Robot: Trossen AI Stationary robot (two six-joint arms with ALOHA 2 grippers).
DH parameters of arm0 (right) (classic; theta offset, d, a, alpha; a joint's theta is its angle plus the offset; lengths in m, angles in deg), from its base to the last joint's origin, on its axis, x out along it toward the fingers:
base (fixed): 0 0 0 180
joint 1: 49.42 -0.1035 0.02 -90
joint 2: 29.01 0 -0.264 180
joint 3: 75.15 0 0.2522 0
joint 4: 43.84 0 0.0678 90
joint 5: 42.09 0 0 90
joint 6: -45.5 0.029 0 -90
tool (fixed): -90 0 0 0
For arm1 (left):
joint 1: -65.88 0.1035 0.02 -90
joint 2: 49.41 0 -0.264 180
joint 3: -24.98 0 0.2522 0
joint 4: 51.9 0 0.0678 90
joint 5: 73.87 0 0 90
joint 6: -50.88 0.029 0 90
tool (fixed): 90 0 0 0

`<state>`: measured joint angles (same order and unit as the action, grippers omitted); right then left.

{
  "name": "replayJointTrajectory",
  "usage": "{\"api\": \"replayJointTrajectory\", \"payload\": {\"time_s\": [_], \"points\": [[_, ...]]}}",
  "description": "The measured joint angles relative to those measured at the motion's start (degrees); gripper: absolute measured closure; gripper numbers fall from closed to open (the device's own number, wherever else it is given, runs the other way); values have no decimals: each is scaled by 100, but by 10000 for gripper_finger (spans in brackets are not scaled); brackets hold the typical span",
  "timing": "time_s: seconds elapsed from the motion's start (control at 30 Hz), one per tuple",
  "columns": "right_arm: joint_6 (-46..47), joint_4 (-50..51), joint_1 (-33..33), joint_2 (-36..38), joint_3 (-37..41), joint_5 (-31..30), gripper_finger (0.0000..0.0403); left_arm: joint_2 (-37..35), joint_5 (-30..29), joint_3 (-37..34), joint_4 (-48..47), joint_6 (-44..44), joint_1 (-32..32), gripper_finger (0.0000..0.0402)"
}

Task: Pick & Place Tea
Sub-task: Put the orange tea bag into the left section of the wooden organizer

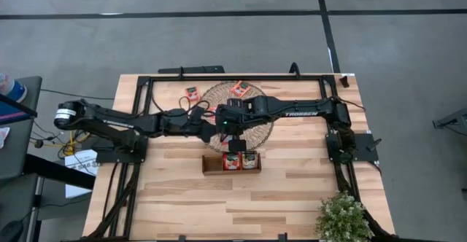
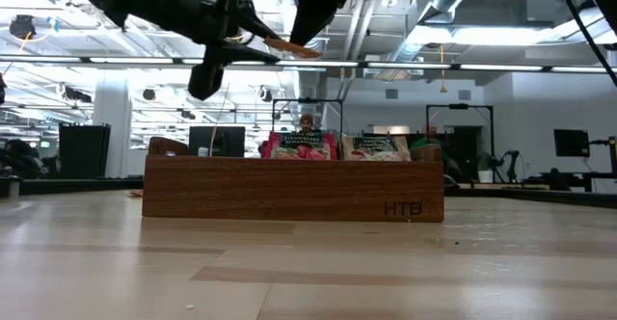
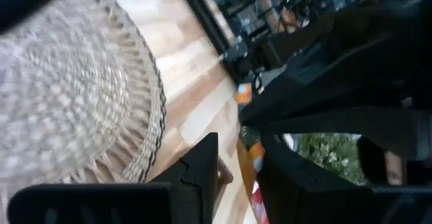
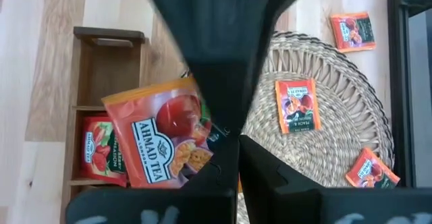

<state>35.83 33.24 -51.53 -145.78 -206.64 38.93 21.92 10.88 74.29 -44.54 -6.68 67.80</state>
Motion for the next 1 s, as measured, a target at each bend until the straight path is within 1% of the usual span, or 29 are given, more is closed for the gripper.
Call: {"api": "replayJointTrajectory", "payload": {"time_s": [0.17, 0.23, 0.3, 0.43, 0.5, 0.87, 1.0], "points": [[5, 146, 0, 0, 4, -2, 403, 370, 140, 289, -26, 31, 1, 316], [25, 188, 0, 0, 4, -24, 403, 447, 159, 363, -19, 69, 1, 324], [45, 139, 1, 0, 2, -18, 403, 453, 188, 375, -8, 100, 1, 339], [50, 139, -2, 0, 0, -17, 403, 451, 173, 376, -15, 116, -1, 384], [22, 137, 0, 0, 0, -17, 403, 451, 147, 376, -22, 116, -1, 396], [73, 194, -2, 0, 0, 17, 403, 447, 162, 379, -123, 94, -1, 401], [109, 243, 13, 0, -4, 412, 396, 447, 218, 381, -212, 116, -5, 401]]}}
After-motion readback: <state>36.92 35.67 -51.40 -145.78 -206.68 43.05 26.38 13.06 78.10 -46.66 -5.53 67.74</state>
